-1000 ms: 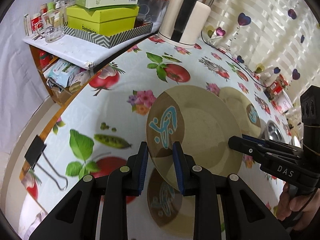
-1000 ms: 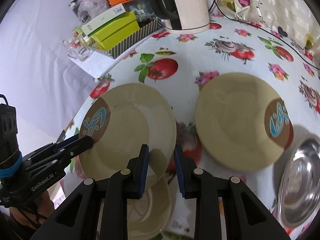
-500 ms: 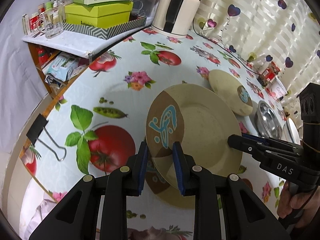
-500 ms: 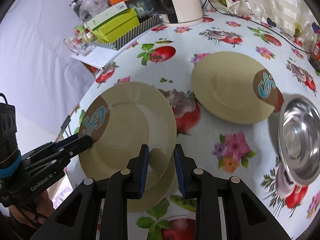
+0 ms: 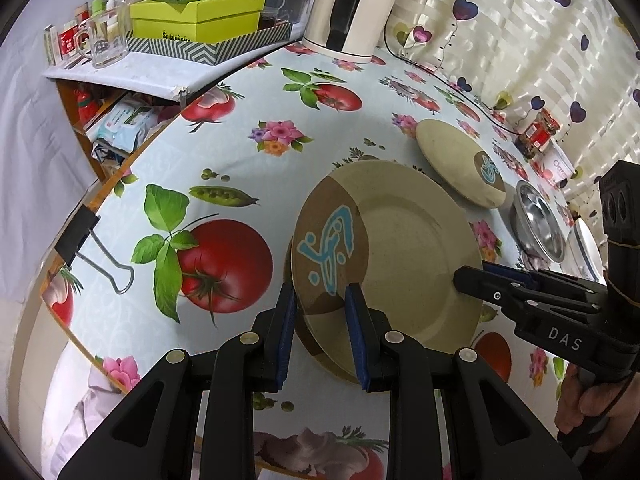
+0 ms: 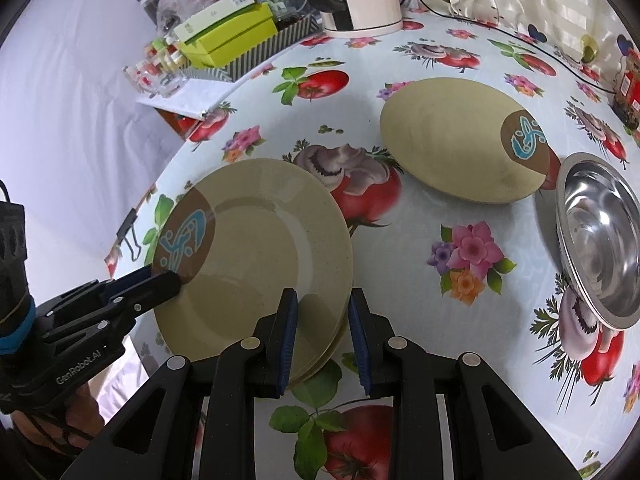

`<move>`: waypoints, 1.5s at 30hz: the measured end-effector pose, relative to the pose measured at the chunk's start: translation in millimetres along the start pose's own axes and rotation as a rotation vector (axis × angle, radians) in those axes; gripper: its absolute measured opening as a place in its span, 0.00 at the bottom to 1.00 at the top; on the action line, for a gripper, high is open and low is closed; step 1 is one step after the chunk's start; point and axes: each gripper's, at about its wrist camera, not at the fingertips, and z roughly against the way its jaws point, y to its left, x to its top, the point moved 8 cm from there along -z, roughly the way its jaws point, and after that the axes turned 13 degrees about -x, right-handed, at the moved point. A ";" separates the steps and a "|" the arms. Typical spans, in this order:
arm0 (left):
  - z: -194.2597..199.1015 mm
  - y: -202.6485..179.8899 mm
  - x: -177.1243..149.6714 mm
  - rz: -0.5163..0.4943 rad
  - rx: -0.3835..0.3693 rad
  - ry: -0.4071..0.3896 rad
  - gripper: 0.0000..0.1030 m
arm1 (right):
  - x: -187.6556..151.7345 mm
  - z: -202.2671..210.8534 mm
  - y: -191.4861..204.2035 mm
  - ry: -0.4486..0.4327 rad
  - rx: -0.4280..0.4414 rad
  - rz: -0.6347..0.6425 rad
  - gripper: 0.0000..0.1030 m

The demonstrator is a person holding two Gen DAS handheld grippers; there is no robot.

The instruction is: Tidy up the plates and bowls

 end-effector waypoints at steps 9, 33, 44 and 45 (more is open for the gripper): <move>-3.2 2.3 -6.2 0.006 0.010 0.016 0.25 | -2.5 -3.5 3.4 -0.001 -0.027 0.029 0.26; 3.6 4.6 0.1 0.008 0.010 -0.016 0.26 | -4.8 -2.9 4.1 -0.025 -0.047 0.054 0.29; 5.8 -3.3 6.5 -0.011 0.002 -0.031 0.26 | -1.5 10.1 -0.4 -0.064 -0.038 0.040 0.29; 5.9 -4.5 7.4 -0.013 0.000 -0.033 0.26 | -1.1 11.8 -1.2 -0.069 -0.037 0.039 0.29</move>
